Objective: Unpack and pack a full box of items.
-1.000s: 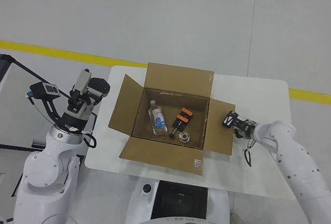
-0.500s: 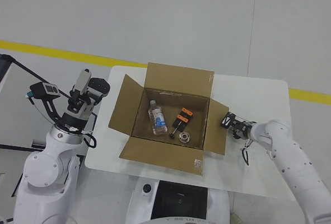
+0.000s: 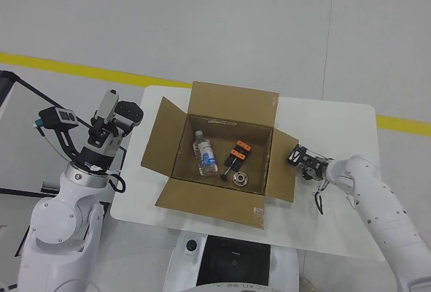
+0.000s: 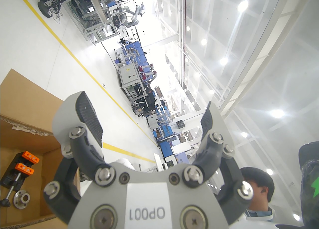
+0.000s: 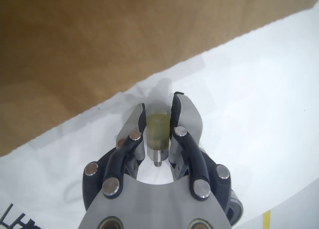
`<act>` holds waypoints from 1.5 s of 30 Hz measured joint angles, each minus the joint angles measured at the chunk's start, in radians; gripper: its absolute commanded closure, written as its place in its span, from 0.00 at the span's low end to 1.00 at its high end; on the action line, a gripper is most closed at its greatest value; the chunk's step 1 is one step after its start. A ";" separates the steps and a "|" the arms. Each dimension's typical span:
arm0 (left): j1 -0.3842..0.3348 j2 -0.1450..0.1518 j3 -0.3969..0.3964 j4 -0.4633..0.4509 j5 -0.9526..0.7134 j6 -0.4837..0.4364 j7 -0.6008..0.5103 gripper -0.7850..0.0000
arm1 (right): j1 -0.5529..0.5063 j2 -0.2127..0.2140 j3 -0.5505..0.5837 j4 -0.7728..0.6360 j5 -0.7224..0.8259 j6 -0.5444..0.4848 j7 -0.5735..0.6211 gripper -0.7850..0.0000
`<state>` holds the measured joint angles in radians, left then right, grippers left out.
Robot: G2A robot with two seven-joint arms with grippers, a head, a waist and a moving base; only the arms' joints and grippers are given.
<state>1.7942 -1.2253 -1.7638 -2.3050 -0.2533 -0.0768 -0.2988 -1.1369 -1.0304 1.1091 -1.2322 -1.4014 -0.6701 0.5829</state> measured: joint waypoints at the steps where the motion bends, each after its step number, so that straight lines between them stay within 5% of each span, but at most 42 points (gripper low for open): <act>1: 0.000 0.000 0.000 0.000 0.000 0.000 0.000 0.00 | -0.002 0.001 0.004 -0.005 0.004 -0.003 0.000 1.00; 45: 0.000 0.000 0.000 0.000 0.000 0.000 0.000 0.00 | -0.287 0.075 0.336 -0.477 0.098 0.030 0.063 1.00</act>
<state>1.7942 -1.2253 -1.7638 -2.3050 -0.2533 -0.0768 -0.2988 -1.4243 -0.9556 1.4447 -1.7094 -1.3038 -0.6403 0.6461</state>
